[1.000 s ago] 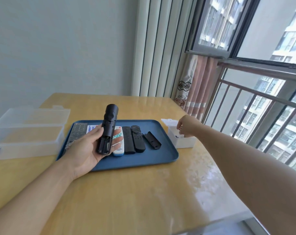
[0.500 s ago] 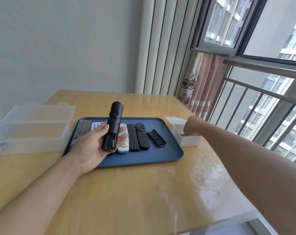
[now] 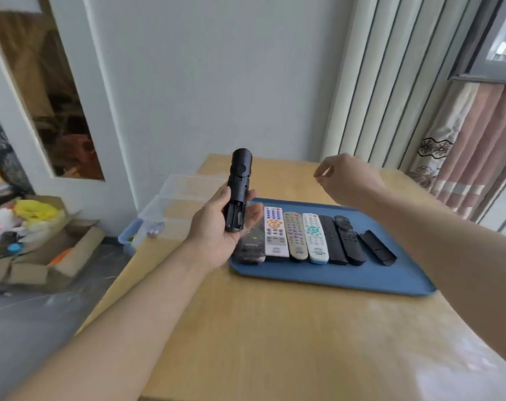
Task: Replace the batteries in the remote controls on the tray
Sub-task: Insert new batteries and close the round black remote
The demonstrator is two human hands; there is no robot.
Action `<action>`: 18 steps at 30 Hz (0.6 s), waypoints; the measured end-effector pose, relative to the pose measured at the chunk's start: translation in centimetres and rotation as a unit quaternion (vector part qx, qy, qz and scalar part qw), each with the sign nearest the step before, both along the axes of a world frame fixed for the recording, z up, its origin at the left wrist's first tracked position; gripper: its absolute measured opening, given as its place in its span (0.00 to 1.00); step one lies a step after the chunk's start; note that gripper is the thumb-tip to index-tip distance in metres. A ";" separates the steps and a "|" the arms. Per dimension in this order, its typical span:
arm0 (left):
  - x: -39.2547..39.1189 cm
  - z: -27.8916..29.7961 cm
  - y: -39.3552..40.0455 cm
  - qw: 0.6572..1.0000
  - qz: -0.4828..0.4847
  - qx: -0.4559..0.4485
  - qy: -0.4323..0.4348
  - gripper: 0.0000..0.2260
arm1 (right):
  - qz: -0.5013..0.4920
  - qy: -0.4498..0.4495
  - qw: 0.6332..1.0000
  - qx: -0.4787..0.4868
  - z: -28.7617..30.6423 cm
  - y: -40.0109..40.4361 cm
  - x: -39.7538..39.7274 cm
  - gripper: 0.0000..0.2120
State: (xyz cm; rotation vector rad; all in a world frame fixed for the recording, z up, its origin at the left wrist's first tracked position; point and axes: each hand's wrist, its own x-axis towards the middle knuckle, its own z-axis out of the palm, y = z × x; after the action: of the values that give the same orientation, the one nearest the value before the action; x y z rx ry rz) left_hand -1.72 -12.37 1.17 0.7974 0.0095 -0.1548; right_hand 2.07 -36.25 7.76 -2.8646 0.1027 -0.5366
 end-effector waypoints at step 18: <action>4.3 -2.6 16.1 0.962 0.223 0.156 -0.034 0.13 | 0.229 0.308 0.923 -0.030 -5.9 28.7 6.5 0.09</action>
State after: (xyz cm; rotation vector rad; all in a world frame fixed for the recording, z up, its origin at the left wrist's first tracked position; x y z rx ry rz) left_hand 2.54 3.73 -1.47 1.0938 0.1513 0.3090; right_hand 8.55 -7.55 1.84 -2.8538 -0.4769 0.4601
